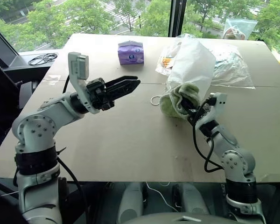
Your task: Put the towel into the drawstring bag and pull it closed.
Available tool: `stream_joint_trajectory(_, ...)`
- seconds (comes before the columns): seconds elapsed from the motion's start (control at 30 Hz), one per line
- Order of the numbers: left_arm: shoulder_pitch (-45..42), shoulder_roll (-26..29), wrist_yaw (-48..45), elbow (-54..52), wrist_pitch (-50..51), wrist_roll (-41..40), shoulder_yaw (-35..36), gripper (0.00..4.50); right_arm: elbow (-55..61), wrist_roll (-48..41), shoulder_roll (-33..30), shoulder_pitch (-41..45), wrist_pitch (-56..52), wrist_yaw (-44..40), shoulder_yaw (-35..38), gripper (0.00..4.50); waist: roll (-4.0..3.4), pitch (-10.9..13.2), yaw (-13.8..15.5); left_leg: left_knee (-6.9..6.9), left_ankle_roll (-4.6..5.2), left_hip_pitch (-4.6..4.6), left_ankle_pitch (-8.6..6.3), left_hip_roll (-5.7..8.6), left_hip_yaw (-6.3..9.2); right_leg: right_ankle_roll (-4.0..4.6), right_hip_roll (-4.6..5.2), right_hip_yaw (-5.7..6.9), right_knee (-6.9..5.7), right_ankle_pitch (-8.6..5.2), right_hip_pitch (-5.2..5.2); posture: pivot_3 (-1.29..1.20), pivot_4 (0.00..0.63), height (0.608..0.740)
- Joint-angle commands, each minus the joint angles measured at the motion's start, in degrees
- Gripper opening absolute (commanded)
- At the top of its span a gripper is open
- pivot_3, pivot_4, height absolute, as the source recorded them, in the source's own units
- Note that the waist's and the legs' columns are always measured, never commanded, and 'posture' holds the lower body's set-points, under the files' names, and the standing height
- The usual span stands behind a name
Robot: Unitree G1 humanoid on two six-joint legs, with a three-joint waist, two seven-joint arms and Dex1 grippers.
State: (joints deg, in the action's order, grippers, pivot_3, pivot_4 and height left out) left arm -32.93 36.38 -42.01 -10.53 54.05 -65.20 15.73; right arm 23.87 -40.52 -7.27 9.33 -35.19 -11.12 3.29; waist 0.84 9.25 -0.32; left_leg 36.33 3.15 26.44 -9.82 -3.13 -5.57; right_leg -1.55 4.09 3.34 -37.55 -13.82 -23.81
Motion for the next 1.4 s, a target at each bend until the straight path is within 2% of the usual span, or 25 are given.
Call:
stream_joint_trajectory(0.03,-5.0,-3.5,0.0,3.5,-8.7,9.9,-5.2,2.6,6.7,-5.6,-3.6,-2.9,-2.8,-3.7,2.3,0.0,0.0,0.0,0.2,-0.01,0.0,0.0,0.0,0.0,0.0,0.0,-0.01,0.0,0.01,0.0,0.01,0.0,0.15,0.739)
stream_joint_trajectory(0.2,-10.7,-5.5,-9.5,15.9,-33.0,35.1,-20.8,2.6,6.9,-5.6,-3.9,-4.5,-2.8,-2.7,1.7,0.0,-0.01,0.0,-0.3,-0.02,0.01,0.0,0.0,0.0,-0.04,0.01,-0.09,-0.04,-0.02,0.02,-0.03,0.0,0.15,0.739)
stream_joint_trajectory(0.33,-16.1,-7.5,-18.0,28.5,-48.0,45.9,-27.8,2.6,5.8,-3.7,-2.0,-5.2,-1.0,-1.2,1.2,0.0,-0.02,0.0,-0.3,-0.06,0.01,0.02,0.0,-0.04,-0.05,0.03,-0.11,-0.1,-0.03,0.01,-0.11,0.0,0.15,0.739)
stream_joint_trajectory(0.47,-23.2,-11.6,-19.5,45.8,-63.4,55.1,-31.0,2.6,5.7,-2.3,-0.3,-5.4,0.5,-0.2,1.1,0.0,-0.01,0.0,-0.1,-0.05,0.27,0.4,0.14,-0.02,-0.08,0.01,-0.18,-0.08,-0.01,0.01,-0.42,0.0,0.15,0.739)
stream_joint_trajectory(0.6,-29.4,-16.8,-17.3,60.6,-74.0,60.0,-30.6,2.6,5.7,-1.2,0.9,-5.2,1.4,0.5,0.6,0.0,0.03,0.1,0.2,-0.01,0.38,0.44,0.11,0.02,-0.11,-0.24,-0.43,-0.09,0.02,0.11,-0.42,0.0,0.15,0.739)
stream_joint_trajectory(0.7,-31.9,-19.9,-16.6,67.9,-77.5,61.8,-30.2,2.6,5.8,-0.7,1.8,-5.1,1.9,0.9,0.4,0.0,0.05,0.1,0.1,0.0,0.39,0.44,0.11,0.02,-0.1,-0.29,-0.46,-0.1,0.0,0.1,-0.42,0.0,0.15,0.739)
stream_joint_trajectory(0.93,-35.7,-23.0,-9.9,76.9,-83.3,67.3,-29.6,2.6,6.4,-0.2,2.6,-5.3,2.6,1.7,0.4,0.0,0.07,0.1,-0.1,0.11,0.4,0.44,0.11,-0.01,-0.07,-0.36,-0.53,-0.1,-0.15,0.08,-0.42,0.0,0.15,0.739)
stream_joint_trajectory(0.97,-36.0,-23.2,-7.5,77.6,-84.5,68.5,-29.8,2.08,6.6,-0.3,2.8,-5.4,2.6,2.0,0.5,0.0,0.07,0.1,-0.1,0.12,0.4,0.43,0.11,-0.01,-0.05,-0.36,-0.53,-0.09,-0.16,0.08,-0.42,0.0,0.15,0.739)
stream_joint_trajectory(1.03,-36.3,-23.4,-4.4,78.4,-86.2,70.3,-30.0,1.38,6.8,-0.6,2.9,-5.4,2.7,2.3,0.7,0.0,0.07,0.1,-0.1,0.14,0.4,0.44,0.11,-0.02,-0.04,-0.37,-0.53,-0.09,-0.18,0.08,-0.42,0.0,0.15,0.739)
stream_joint_trajectory(1.1,-36.3,-23.1,1.4,79.2,-88.3,73.8,-31.2,0.33,6.9,-1.0,3.4,-4.9,2.7,2.8,1.0,0.0,0.07,0.1,-0.1,0.15,0.4,0.43,0.11,-0.02,-0.05,-0.36,-0.52,-0.09,-0.19,0.09,-0.41,0.0,0.15,0.739)
stream_joint_trajectory(1.13,-36.3,-22.9,4.2,79.4,-89.2,75.8,-32.0,0.05,7.0,-1.2,3.5,-4.7,2.7,3.0,1.1,0.0,0.07,0.1,-0.1,0.15,0.4,0.43,0.11,-0.02,-0.05,-0.35,-0.52,-0.09,-0.19,0.09,-0.41,0.0,0.15,0.739)
stream_joint_trajectory(1.4,-36.7,-24.2,15.5,82.1,-91.1,84.4,-35.0,0.05,6.3,-1.7,3.3,-3.0,2.2,3.4,1.0,0.0,0.08,0.1,-0.1,0.21,0.4,0.43,0.11,-0.01,-0.05,-0.35,-0.53,-0.09,-0.26,0.09,-0.41,0.0,0.15,0.739)
